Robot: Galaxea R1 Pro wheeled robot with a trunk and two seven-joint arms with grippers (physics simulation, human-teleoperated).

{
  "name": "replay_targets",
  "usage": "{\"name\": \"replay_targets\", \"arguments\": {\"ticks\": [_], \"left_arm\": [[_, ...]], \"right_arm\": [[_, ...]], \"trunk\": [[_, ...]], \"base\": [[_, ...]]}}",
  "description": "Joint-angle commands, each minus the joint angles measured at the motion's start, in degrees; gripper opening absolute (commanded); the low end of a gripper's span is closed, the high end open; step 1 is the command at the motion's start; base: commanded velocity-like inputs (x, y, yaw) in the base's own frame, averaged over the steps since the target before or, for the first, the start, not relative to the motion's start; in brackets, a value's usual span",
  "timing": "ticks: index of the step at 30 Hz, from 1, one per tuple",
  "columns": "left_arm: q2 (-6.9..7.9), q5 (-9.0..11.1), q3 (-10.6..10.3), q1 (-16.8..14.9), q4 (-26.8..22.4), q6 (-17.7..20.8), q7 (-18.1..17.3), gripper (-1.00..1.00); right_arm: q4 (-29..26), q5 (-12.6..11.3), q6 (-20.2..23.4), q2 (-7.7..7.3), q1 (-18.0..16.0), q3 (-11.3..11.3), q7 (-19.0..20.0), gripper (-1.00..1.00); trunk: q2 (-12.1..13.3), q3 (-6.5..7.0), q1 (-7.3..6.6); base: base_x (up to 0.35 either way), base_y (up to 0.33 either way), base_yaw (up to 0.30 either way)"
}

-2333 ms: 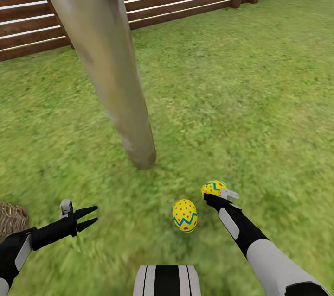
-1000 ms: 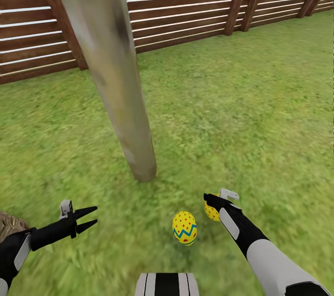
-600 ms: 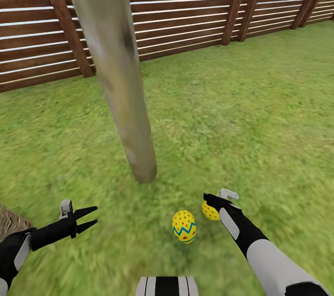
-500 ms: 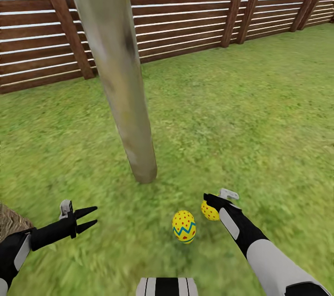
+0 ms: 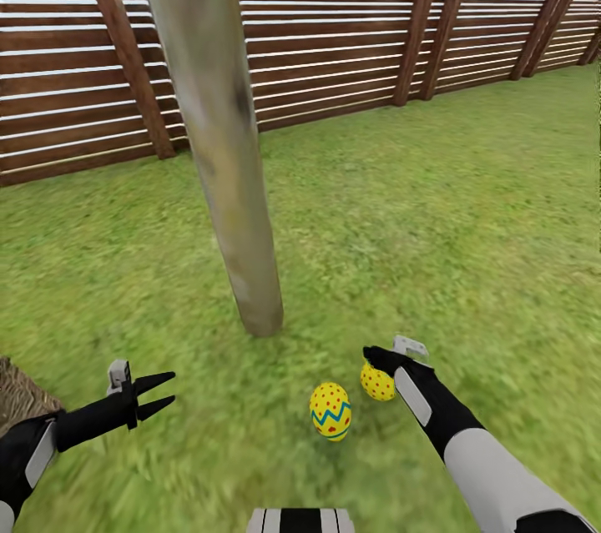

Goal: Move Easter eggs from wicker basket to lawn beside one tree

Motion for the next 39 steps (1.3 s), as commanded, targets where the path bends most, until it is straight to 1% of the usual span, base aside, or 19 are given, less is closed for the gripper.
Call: {"name": "replay_targets", "arguments": {"ticks": [1, 3, 4, 5, 7, 9, 14, 29, 39], "left_arm": [[0.00, 0.06, 0.03, -0.02, 0.00, 0.55, -0.15, 1.00], [0.01, 0.06, 0.03, -0.02, -0.03, 0.55, -0.17, 1.00], [0.01, 0.06, 0.03, -0.02, -0.02, 0.55, -0.17, 1.00], [0.01, 0.06, 0.03, -0.02, -0.01, 0.55, -0.18, 1.00], [0.01, 0.06, 0.03, -0.02, -0.02, 0.55, -0.18, 1.00], [0.02, 0.06, 0.03, -0.02, -0.03, 0.55, -0.18, 1.00], [0.15, 0.07, 0.03, -0.02, -0.01, 0.48, -0.26, 1.00], [0.05, 0.06, 0.04, -0.02, -0.02, 0.46, -0.21, 1.00], [0.01, 0.06, 0.03, -0.02, -0.01, 0.50, -0.10, 1.00]], "right_arm": [[-2.08, -0.79, 3.41, -0.15, -0.01, 0.32, -0.56, 1.00], [-6.87, -1.29, 10.34, -0.40, -0.01, 0.08, -0.57, 1.00], [-10.05, -1.47, 15.32, -0.54, 0.16, -0.07, -0.57, 1.00], [-11.84, -1.57, 18.30, -0.56, 0.53, -0.16, -0.57, 1.00], [-14.84, -1.68, 22.57, -0.44, 1.43, -0.35, -0.56, 1.00], [-16.61, -1.75, 24.57, -0.28, 1.98, -0.42, -0.55, 1.00], [-17.64, -1.91, 25.88, -0.09, 2.33, -0.42, -0.55, 1.00], [-17.73, -1.93, 25.56, 0.05, 2.42, -0.40, -0.47, 1.00], [-17.59, -1.98, 25.48, 0.02, 2.42, -0.41, -0.21, 1.00]], "trunk": [[0.00, 0.18, -0.03], [0.03, 0.63, -0.08], [0.04, 0.85, -0.11], [0.05, 1.07, -0.13], [0.08, 1.51, -0.19], [0.11, 1.96, -0.24], [0.17, 3.06, -0.37], [0.37, 6.39, -0.75], [0.51, 8.60, -1.01]], "base": [[-0.002, 0.000, 0.000], [-0.001, 0.000, 0.000], [0.000, 0.000, 0.000], [0.000, 0.000, 0.000], [0.000, 0.000, 0.000], [0.000, 0.000, 0.000], [-0.121, 0.000, 0.000], [-0.317, 0.000, 0.000], [-0.026, 0.000, 0.000]]}}
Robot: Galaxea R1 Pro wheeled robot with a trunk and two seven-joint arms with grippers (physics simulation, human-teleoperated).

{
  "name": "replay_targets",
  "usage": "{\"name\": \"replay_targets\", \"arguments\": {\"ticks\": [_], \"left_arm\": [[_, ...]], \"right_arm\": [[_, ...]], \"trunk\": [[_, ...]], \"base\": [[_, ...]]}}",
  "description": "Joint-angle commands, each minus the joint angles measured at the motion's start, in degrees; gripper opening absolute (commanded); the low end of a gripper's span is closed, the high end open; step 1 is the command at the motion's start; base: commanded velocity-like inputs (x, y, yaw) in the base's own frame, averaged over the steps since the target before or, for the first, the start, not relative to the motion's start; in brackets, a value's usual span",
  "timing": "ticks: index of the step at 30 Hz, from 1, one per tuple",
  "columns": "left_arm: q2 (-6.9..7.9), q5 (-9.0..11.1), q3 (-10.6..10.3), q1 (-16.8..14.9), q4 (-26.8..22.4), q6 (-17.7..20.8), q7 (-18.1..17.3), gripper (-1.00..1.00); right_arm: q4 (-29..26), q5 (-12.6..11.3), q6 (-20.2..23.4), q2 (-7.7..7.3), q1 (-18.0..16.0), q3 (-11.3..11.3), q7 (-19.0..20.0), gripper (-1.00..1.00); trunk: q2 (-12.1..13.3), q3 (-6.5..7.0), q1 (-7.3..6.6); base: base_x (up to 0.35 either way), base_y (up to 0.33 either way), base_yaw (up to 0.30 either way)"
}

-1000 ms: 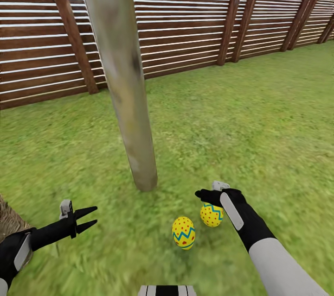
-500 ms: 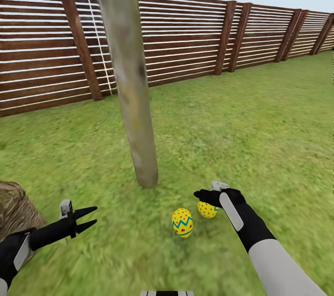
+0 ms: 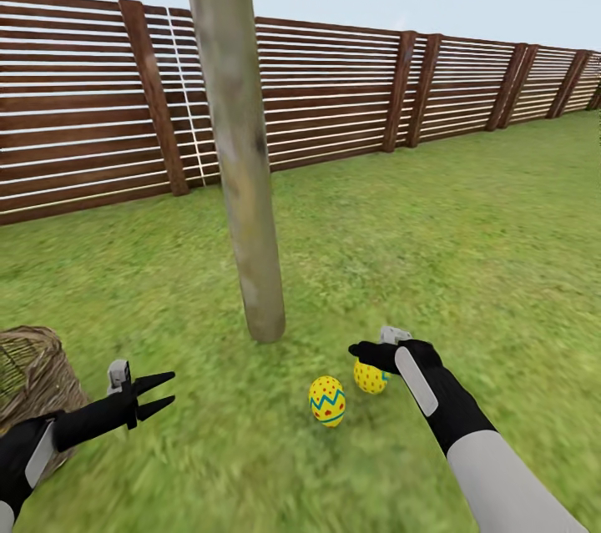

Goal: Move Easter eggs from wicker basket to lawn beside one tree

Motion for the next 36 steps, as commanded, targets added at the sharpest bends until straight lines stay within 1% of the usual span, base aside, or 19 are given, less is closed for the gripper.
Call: {"name": "replay_targets", "arguments": {"ticks": [1, 9, 11, 12, 15, 16, 18, 19, 22, 23, 26, 36], "left_arm": [[0.00, 0.06, 0.03, -0.02, 0.00, 0.54, -0.13, 1.00], [-0.11, 0.06, 0.01, -0.02, 0.00, 0.52, -0.05, 1.00], [-0.15, 0.06, -0.01, -0.02, 0.01, 0.51, -0.04, 1.00], [-0.16, 0.03, -0.03, -0.02, 0.01, 0.51, -0.04, 1.00], [-0.17, -0.23, 0.01, -0.02, 0.01, 0.51, -0.03, 1.00], [-0.17, -0.26, 0.02, -0.02, 0.01, 0.51, -0.03, 1.00], [-0.17, -0.33, 0.02, -0.02, 0.00, 0.51, -0.03, 1.00], [-0.16, -0.36, 0.02, -0.02, 0.01, 0.51, -0.04, 1.00], [-0.11, -0.37, 0.03, -0.02, -0.02, 0.51, -0.04, 1.00], [-0.10, -0.38, 0.03, -0.02, -0.02, 0.51, -0.04, 1.00], [-0.09, -0.38, 0.03, -0.02, -0.01, 0.51, -0.04, 1.00], [0.03, -0.37, 0.02, -0.02, 0.00, 0.51, -0.04, 1.00]], "right_arm": [[-0.04, -0.61, 0.11, -0.07, -0.02, 0.22, -0.55, 1.00], [-0.04, -0.60, 0.07, -0.04, -0.04, 0.18, -0.55, 1.00], [-0.05, -1.04, 0.08, -0.01, -0.07, 0.15, -0.56, 1.00], [-0.06, -1.68, 0.11, -0.01, -0.08, 0.09, -0.59, 1.00], [-0.09, -4.66, 0.49, -0.18, -0.09, -0.07, -0.62, 1.00], [-0.11, -5.23, 0.55, -0.24, -0.09, -0.08, -0.62, 1.00], [-0.07, -7.52, 0.71, -0.55, -0.09, -0.13, -0.63, 1.00], [-0.06, -9.24, 0.75, -0.70, -0.09, -0.25, -0.62, 1.00], [-0.12, -11.21, 0.76, -0.79, -0.09, -0.52, -0.61, 1.00], [-0.13, -11.58, 0.75, -0.78, -0.09, -0.56, -0.59, 1.00], [-0.13, -12.06, 0.76, -0.76, -0.09, -0.57, -0.57, 1.00], [-0.07, -12.32, 0.70, -0.50, -0.07, -0.49, -0.55, 1.00]], "trunk": [[0.00, 0.18, -0.03], [0.10, 1.95, -0.24], [0.13, 2.39, -0.29], [0.14, 2.61, -0.32], [0.18, 3.28, -0.39], [0.20, 3.50, -0.42], [0.22, 3.94, -0.47], [0.24, 4.17, -0.50], [0.29, 4.83, -0.58], [0.70, 5.01, -0.80], [1.90, 5.55, -1.46], [5.91, 7.34, -3.66]], "base": [[-0.001, 0.000, 0.000], [0.000, 0.000, 0.000], [0.000, 0.000, 0.000], [0.000, 0.000, 0.000], [0.000, 0.000, 0.000], [0.000, 0.000, 0.000], [0.000, 0.000, 0.000], [0.000, 0.000, 0.000], [0.000, 0.000, 0.000], [0.000, 0.000, 0.000], [0.000, 0.000, 0.000], [0.000, 0.000, 0.000]]}}
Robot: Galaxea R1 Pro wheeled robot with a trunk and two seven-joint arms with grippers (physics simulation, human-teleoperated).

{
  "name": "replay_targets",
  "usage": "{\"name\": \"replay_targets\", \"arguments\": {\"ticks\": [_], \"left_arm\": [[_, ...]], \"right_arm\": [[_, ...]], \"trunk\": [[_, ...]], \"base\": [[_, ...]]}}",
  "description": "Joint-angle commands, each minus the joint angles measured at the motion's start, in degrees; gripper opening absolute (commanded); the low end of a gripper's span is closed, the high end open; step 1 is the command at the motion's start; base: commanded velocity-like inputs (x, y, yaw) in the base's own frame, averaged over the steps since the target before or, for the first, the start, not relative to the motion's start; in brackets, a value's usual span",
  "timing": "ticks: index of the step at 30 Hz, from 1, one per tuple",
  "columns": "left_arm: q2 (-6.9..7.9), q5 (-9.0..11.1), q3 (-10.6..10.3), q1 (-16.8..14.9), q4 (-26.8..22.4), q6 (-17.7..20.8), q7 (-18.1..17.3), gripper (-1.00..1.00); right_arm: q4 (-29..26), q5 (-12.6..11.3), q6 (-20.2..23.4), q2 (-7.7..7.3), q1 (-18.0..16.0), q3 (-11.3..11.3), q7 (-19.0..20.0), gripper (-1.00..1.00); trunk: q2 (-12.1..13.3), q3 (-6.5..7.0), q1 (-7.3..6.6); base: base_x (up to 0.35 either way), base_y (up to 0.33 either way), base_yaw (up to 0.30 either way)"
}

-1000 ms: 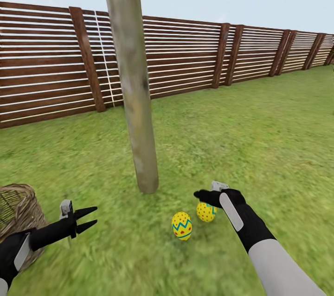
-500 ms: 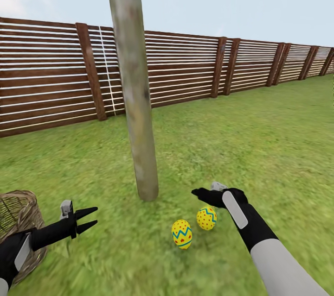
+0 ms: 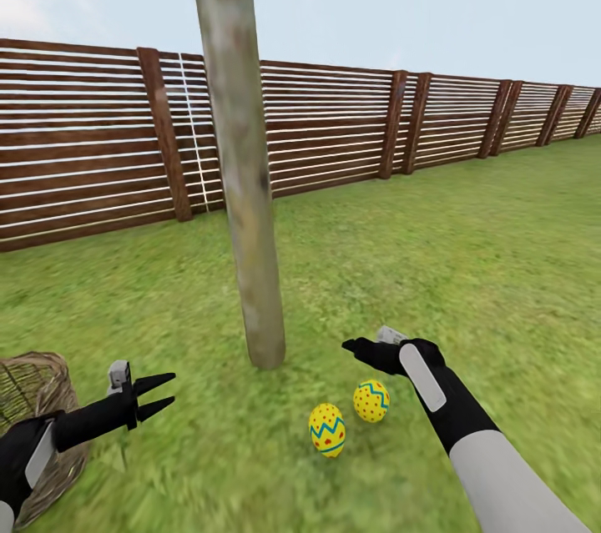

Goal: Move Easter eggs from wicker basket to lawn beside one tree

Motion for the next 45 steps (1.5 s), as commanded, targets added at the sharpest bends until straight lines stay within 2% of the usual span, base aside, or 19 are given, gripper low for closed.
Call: {"name": "replay_targets", "arguments": {"ticks": [1, 15, 45], "left_arm": [[0.02, 0.09, 0.06, -0.02, -0.01, 0.55, -0.13, 1.00], [0.03, 0.07, 0.07, -0.02, 0.01, 0.55, -0.14, 1.00], [0.02, 0.05, 0.09, -0.02, 0.01, 0.55, -0.13, 1.00]], "right_arm": [[-0.07, -0.58, 0.06, 0.00, -0.04, 0.22, -0.56, 1.00], [-0.08, -0.53, 0.06, 0.04, 0.01, 0.30, -0.55, 1.00], [0.13, -0.67, -0.30, 0.15, 0.00, 0.29, -0.55, 1.00]], "trunk": [[0.39, 0.10, -0.24], [6.01, 1.64, -3.31], [18.04, 6.99, -9.90]], "base": [[0.000, 0.000, -0.025], [0.000, 0.000, -0.052], [0.000, 0.000, -0.001]]}}
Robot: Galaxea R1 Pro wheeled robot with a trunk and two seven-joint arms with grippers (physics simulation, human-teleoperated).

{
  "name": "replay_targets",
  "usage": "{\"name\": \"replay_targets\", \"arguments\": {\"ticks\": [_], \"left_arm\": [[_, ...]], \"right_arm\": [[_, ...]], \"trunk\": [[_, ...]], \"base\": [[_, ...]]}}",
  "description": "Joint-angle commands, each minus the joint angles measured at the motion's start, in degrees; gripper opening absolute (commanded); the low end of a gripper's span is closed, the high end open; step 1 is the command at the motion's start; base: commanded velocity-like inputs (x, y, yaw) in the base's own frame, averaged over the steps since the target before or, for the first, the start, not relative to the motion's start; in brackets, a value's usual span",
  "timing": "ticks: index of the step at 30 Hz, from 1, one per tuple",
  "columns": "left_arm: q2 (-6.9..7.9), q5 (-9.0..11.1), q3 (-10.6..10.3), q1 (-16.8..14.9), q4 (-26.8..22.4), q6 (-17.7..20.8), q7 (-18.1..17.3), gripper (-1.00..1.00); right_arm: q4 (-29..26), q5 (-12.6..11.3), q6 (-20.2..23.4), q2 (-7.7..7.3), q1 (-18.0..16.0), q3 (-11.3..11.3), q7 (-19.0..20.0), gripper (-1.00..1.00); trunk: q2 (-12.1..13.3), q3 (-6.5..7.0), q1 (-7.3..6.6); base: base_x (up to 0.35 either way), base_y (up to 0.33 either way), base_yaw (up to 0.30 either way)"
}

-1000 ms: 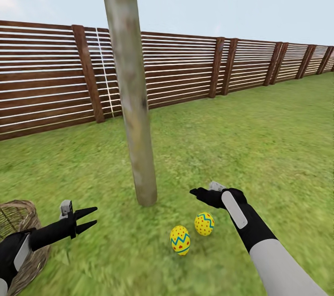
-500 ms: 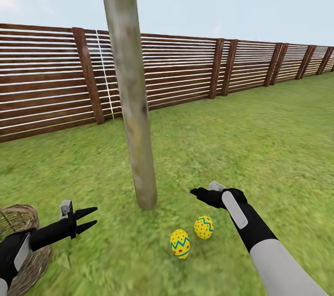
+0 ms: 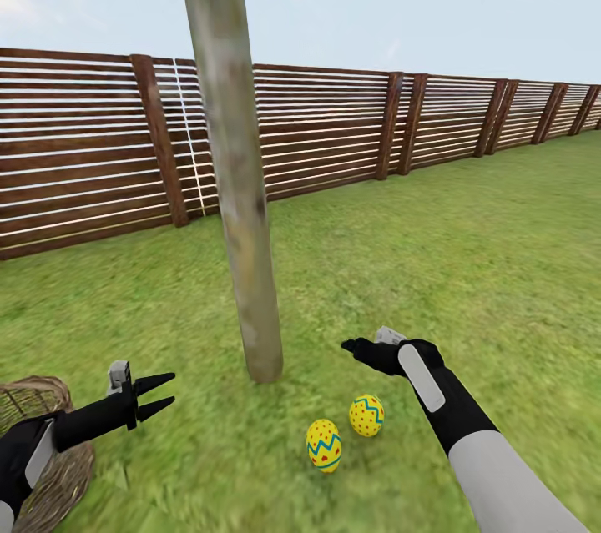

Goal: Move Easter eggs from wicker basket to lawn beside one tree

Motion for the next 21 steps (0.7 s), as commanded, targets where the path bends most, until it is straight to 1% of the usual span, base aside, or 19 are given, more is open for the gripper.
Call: {"name": "replay_targets", "arguments": {"ticks": [1, 21], "left_arm": [[-0.01, 0.06, 0.02, -0.02, 0.00, 0.55, -0.13, 1.00], [-0.04, 0.06, -0.04, -0.02, 0.00, 0.53, -0.09, 1.00]], "right_arm": [[-0.06, -0.57, 0.05, -0.05, -0.02, 0.20, -0.56, 1.00], [0.00, -0.50, -0.25, 0.08, 0.01, 0.20, -0.56, 1.00]], "trunk": [[0.39, 0.13, -0.23], [8.41, 3.72, -4.63]], "base": [[0.000, 0.000, 0.000], [0.000, 0.000, 0.000]]}}
